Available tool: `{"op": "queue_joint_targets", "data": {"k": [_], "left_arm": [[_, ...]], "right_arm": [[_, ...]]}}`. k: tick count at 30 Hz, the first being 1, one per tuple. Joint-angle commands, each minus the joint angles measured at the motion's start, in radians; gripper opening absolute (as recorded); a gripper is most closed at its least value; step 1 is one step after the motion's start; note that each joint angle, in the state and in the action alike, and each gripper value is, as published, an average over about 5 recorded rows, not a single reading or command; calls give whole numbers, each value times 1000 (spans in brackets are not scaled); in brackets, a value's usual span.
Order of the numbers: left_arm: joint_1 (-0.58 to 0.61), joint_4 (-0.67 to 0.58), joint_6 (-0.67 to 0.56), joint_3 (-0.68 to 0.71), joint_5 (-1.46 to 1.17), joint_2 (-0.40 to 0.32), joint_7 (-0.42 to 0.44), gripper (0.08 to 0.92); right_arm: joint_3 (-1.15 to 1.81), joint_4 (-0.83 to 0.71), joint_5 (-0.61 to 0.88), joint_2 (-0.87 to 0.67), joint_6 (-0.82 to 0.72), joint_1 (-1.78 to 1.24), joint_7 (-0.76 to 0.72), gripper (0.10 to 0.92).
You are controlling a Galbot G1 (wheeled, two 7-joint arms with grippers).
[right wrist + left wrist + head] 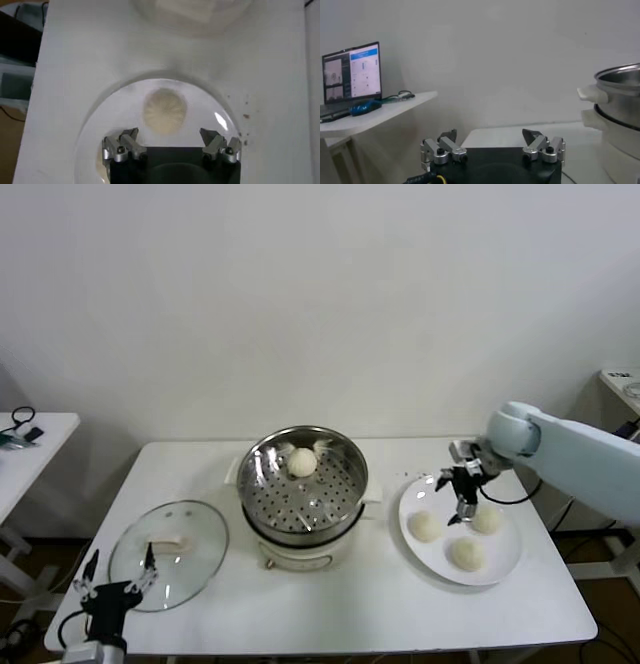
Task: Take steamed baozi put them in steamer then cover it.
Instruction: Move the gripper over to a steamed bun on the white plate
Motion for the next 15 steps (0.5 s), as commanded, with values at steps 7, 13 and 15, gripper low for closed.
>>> {"op": "queue_joint_targets", "data": {"k": [7,13,15], "left_arm": [[0,15,-4,-9,-4,3,-1,823],[-9,18,-1,-7,-2,2,-1,823],[-11,19,0,-7,-1,2,-1,823]], "right_arm": [[91,-127,-61,128,-21,-143,13,823],[90,-161,-80,159,-11,-142,7,823],[91,-170,-84,165,-8,-144,5,823]]}}
